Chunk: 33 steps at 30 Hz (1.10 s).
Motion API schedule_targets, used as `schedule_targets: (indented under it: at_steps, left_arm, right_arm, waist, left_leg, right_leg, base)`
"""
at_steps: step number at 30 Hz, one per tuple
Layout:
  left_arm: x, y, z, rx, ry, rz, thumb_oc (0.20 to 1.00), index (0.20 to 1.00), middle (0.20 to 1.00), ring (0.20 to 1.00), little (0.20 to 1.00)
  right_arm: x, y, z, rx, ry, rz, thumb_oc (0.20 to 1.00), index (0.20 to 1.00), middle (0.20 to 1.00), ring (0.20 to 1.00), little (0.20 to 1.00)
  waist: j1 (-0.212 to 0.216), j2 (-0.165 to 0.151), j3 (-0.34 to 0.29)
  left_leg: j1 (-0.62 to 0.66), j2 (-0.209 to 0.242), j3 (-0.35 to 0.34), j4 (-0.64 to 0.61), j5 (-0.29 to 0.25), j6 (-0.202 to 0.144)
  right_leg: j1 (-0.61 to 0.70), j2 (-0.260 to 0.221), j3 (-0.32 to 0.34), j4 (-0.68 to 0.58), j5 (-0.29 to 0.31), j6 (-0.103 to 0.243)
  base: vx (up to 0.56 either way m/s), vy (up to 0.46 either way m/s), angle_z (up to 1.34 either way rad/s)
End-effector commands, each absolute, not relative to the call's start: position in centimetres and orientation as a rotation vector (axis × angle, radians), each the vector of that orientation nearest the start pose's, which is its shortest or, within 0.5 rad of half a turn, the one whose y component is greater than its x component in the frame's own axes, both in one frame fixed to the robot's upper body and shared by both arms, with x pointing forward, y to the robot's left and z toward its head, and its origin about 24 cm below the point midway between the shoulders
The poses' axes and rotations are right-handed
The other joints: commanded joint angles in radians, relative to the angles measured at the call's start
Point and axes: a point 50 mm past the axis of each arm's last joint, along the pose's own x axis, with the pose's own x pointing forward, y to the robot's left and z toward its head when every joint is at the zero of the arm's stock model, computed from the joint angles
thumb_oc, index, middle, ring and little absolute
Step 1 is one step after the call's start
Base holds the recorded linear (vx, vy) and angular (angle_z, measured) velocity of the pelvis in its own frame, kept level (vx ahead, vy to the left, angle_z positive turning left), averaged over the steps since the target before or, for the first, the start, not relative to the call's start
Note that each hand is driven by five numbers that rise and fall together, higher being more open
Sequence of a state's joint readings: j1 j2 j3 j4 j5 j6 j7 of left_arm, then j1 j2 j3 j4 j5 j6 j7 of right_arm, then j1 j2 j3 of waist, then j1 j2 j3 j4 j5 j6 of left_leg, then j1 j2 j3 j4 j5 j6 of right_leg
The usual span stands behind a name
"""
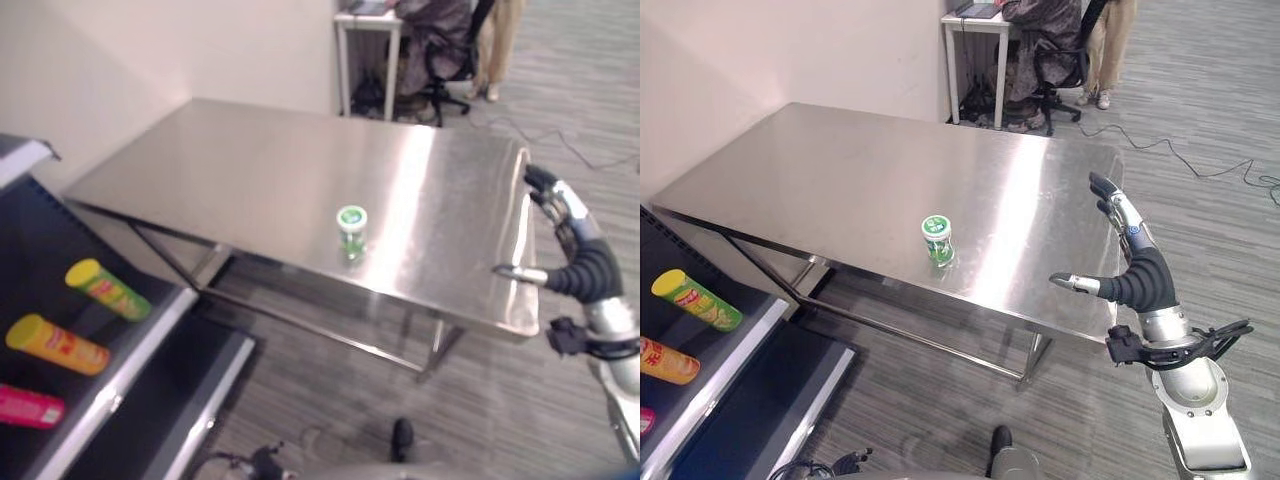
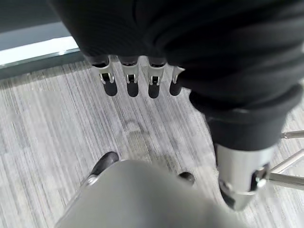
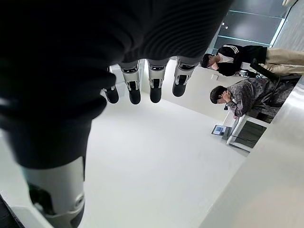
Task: Put the goods on the table back onto the shelves and tidy them up.
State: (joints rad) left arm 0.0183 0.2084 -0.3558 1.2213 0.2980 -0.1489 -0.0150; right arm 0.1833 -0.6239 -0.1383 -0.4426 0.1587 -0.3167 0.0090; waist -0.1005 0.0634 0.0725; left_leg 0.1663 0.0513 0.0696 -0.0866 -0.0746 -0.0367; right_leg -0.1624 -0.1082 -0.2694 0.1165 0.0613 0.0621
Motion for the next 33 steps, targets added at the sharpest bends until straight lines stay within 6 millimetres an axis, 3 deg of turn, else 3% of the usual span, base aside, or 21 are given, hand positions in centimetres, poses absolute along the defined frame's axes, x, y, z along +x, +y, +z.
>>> schedule_targets:
  at_steps: [1, 2, 5, 8, 11, 14, 20, 21, 23, 25, 27, 28, 31, 33]
  left_arm:
    - [10.0, 20.7, -16.2, 0.647, 1.08, -0.407, 1.0, 1.0, 1.0, 1.0, 1.0]
    - [9.2, 20.6, -16.3, 0.612, 1.097, -0.384, 1.0, 1.0, 1.0, 1.0, 1.0]
    - [8.9, 21.0, -16.4, 0.574, 1.118, -0.334, 1.0, 1.0, 1.0, 1.0, 1.0]
    - [9.2, 21.6, -16.2, 0.557, 1.113, -0.285, 1.0, 1.0, 1.0, 1.0, 1.0]
    - [8.7, 21.6, -16.3, 0.546, 1.126, -0.276, 1.0, 1.0, 1.0, 1.0, 1.0]
    - [8.2, 21.5, -16.4, 0.531, 1.14, -0.278, 1.0, 1.0, 1.0, 1.0, 1.0]
    - [10.3, 21.2, -15.8, 0.608, 1.047, -0.335, 1.0, 1.0, 1.0, 1.0, 1.0]
    - [12.0, 21.2, -15.1, 0.67, 0.962, -0.355, 1.0, 1.0, 1.0, 1.0, 1.0]
    - [13.0, 21.2, -14.6, 0.693, 0.914, -0.362, 1.0, 1.0, 1.0, 1.0, 1.0]
    - [13.1, 21.5, -14.5, 0.704, 0.914, -0.351, 1.0, 1.0, 1.0, 1.0, 1.0]
    - [13.1, 21.3, -14.8, 0.725, 0.924, -0.349, 1.0, 1.0, 1.0, 1.0, 1.0]
    - [13.6, 20.6, -14.6, 0.767, 0.886, -0.386, 1.0, 1.0, 1.0, 1.0, 1.0]
    - [14.7, 20.0, -14.3, 0.795, 0.845, -0.418, 1.0, 1.0, 1.0, 1.0, 1.0]
    - [14.1, 19.8, -14.5, 0.825, 0.849, -0.455, 1.0, 1.0, 1.0, 1.0, 1.0]
  right_arm:
    - [19.7, -20.3, 18.7, -0.454, -0.744, 0.146, 1.0, 1.0, 1.0, 1.0, 1.0]
    - [19.9, -20.0, 18.4, -0.461, -0.736, 0.135, 1.0, 1.0, 1.0, 1.0, 1.0]
    - [20.0, -19.7, 17.7, -0.454, -0.713, 0.131, 1.0, 1.0, 1.0, 1.0, 1.0]
    - [19.7, -19.6, 17.0, -0.437, -0.685, 0.14, 1.0, 1.0, 1.0, 1.0, 1.0]
    - [19.6, -19.5, 16.7, -0.428, -0.674, 0.144, 1.0, 1.0, 1.0, 1.0, 1.0]
    - [19.8, -19.5, 16.5, -0.387, -0.666, 0.144, 1.0, 1.0, 1.0, 1.0, 1.0]
    - [20.6, -19.6, 16.5, -0.385, -0.658, 0.154, 1.0, 1.0, 1.0, 1.0, 1.0]
    - [21.0, -19.5, 16.9, -0.399, -0.679, 0.151, 1.0, 1.0, 1.0, 1.0, 1.0]
    - [21.2, -19.6, 17.2, -0.406, -0.693, 0.143, 1.0, 1.0, 1.0, 1.0, 1.0]
    - [21.4, -19.4, 17.8, -0.424, -0.721, 0.146, 1.0, 1.0, 1.0, 1.0, 1.0]
    - [21.8, -18.9, 18.0, -0.433, -0.741, 0.158, 1.0, 1.0, 1.0, 1.0, 1.0]
    - [22.0, -18.8, 18.1, -0.465, -0.75, 0.147, 1.0, 1.0, 1.0, 1.0, 1.0]
    - [22.0, -19.2, 17.9, -0.533, -0.738, 0.115, 1.0, 1.0, 1.0, 1.0, 1.0]
    - [21.6, -19.9, 17.4, -0.605, -0.691, 0.089, 1.0, 1.0, 1.0, 1.0, 1.0]
  waist:
    - [0.017, -0.041, -0.002]
    - [0.024, -0.038, 0.015]
    - [0.024, -0.035, 0.033]
    - [0.026, -0.025, 0.041]
    - [0.047, -0.032, 0.021]
    - [0.068, -0.043, -0.007]
    - [0.072, -0.055, -0.01]
    - [0.076, -0.068, 0.002]
    - [0.081, -0.078, 0.009]
    - [0.092, -0.094, 0.007]
    - [0.102, -0.099, 0.001]
    - [0.102, -0.089, 0.006]
    - [0.092, -0.065, -0.004]
    - [0.087, -0.036, -0.028]
  left_leg:
    - [0.022, -0.074, -0.03, -0.001, -0.044, 0.046]
    - [0.013, -0.099, -0.033, -0.001, -0.037, 0.058]
    - [0.003, -0.11, -0.029, -0.001, -0.026, 0.066]
    - [-0.011, -0.105, -0.029, -0.001, -0.011, 0.074]
    - [-0.03, -0.099, -0.017, -0.001, 0.004, 0.072]
    - [-0.038, -0.099, 0.003, -0.001, 0.003, 0.066]
    - [-0.024, -0.071, -0.001, 0.011, -0.001, 0.048]
    - [-0.067, -0.055, 0.0, 0.063, 0.002, 0.029]
    - [-0.103, -0.038, 0.0, 0.089, 0.008, 0.013]
    - [-0.132, 0.019, -0.015, 0.07, 0.041, -0.008]
    - [-0.152, 0.098, -0.049, 0.026, 0.103, -0.037]
    - [-0.185, 0.17, -0.069, -0.001, 0.155, -0.068]
    - [-0.205, 0.201, -0.036, -0.001, 0.151, -0.083]
    - [-0.184, 0.174, -0.038, -0.001, 0.122, -0.103]
  right_leg:
    - [-0.002, -0.109, 0.12, -0.03, 0.153, 0.14]
    - [-0.02, -0.126, 0.127, -0.028, 0.186, 0.147]
    - [-0.045, -0.122, 0.153, 0.01, 0.17, 0.145]
    - [-0.028, -0.058, 0.207, 0.095, 0.051, 0.107]
    - [0.03, -0.03, 0.167, 0.101, -0.019, 0.087]
    - [0.088, -0.023, 0.133, 0.021, -0.029, 0.079]
    - [0.128, 0.01, 0.147, -0.075, -0.011, 0.069]
    - [0.144, 0.002, 0.152, -0.108, -0.002, 0.071]
    - [0.147, -0.01, 0.156, -0.122, 0.003, 0.075]
    - [0.145, -0.032, 0.169, -0.134, 0.005, 0.085]
    - [0.139, -0.053, 0.189, -0.138, 0.002, 0.093]
    - [0.133, -0.082, 0.203, -0.142, -0.004, 0.11]
    - [0.129, -0.113, 0.194, -0.152, -0.001, 0.13]
    - [0.133, -0.155, 0.19, -0.157, 0.028, 0.145]
  base:
    - [-0.21, 0.166, -0.08]
    - [-0.17, 0.129, -0.07]
    - [-0.19, 0.094, -0.07]
    - [-0.11, 0.017, -0.02]
    - [-0.02, -0.048, -0.01]
    - [0.06, -0.095, -0.1]
    - [0.07, -0.058, -0.03]
    - [-0.04, 0.012, 0.03]
    - [-0.08, 0.062, 0.11]
    - [-0.06, 0.163, 0.12]
    - [-0.03, 0.296, 0.15]
    - [-0.04, 0.305, 0.02]
    - [-0.03, 0.371, -0.05]
    - [0.09, 0.493, -0.1]
